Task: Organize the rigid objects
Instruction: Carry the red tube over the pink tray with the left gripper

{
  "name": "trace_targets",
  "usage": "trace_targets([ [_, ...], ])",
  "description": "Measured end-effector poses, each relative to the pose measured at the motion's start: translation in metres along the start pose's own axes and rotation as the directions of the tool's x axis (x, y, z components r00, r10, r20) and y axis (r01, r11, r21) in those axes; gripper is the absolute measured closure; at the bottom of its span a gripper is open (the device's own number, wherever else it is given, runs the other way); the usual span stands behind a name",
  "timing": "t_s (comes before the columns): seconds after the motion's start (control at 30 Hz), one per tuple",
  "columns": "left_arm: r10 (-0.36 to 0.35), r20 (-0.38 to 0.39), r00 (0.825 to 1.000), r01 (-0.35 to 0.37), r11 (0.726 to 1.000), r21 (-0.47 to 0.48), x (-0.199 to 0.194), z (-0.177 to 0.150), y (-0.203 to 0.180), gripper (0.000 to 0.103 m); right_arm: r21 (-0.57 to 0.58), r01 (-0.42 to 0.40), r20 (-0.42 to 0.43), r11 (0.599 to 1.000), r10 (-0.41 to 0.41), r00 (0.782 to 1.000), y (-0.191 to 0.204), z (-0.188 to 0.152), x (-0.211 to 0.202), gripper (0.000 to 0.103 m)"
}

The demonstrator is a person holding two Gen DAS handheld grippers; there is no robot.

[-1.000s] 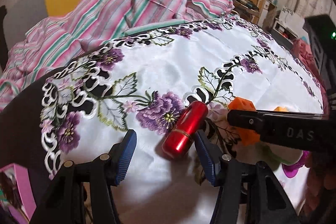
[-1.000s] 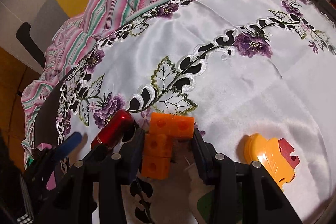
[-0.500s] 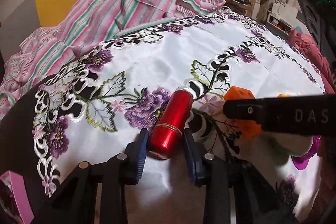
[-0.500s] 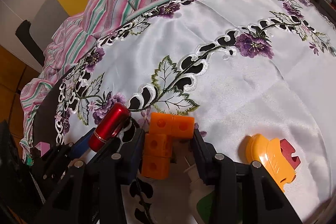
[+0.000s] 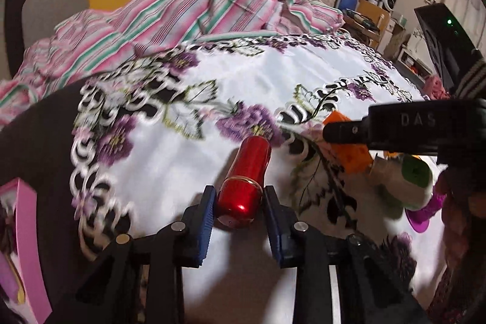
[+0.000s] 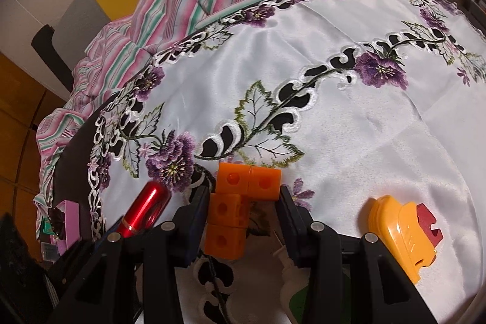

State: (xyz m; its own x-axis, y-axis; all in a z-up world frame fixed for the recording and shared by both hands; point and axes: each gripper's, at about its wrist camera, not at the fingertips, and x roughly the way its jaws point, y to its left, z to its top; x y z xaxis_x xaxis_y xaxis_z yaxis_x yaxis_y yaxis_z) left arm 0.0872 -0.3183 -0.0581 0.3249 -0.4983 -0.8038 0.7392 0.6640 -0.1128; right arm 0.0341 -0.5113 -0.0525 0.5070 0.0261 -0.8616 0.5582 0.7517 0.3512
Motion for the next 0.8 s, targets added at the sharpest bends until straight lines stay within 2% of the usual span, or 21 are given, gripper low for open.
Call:
trace_targets([
  [0.13, -0.012, 0.005, 1.000, 0.013, 0.999, -0.053, -0.013, -0.015, 0.008, 0.072, -0.007, 0.010, 0.001, 1.000, -0.010, 1.000, 0.000, -0.001, 0.001, 0.058],
  [0.3, 0.001, 0.003, 1.000, -0.001, 0.999, -0.037, -0.019, -0.025, 0.002, 0.072, -0.024, 0.024, 0.000, 0.999, -0.024, 1.000, 0.002, -0.002, 0.002, 0.058],
  [0.43, 0.000, -0.009, 1.000, -0.001, 0.998, -0.065, -0.018, -0.019, 0.001, 0.069, -0.036, 0.021, 0.001, 0.999, -0.021, 1.000, 0.003, -0.003, 0.001, 0.058],
  [0.6, 0.025, -0.053, 0.998, -0.026, 1.000, -0.016, -0.004, -0.003, -0.009, 0.067, -0.045, 0.028, 0.000, 0.999, -0.028, 1.000, 0.004, -0.002, 0.002, 0.058],
  [0.7, 0.023, -0.062, 0.998, -0.025, 0.999, -0.023, 0.000, 0.000, -0.007, 0.078, -0.047, 0.029, 0.000, 0.998, -0.029, 1.000, 0.004, -0.002, 0.003, 0.058],
  [0.8, -0.005, -0.056, 0.998, 0.004, 1.000, -0.028, -0.004, -0.004, -0.007, 0.078, -0.049, 0.026, 0.001, 0.998, -0.026, 1.000, 0.005, -0.002, 0.002, 0.058],
])
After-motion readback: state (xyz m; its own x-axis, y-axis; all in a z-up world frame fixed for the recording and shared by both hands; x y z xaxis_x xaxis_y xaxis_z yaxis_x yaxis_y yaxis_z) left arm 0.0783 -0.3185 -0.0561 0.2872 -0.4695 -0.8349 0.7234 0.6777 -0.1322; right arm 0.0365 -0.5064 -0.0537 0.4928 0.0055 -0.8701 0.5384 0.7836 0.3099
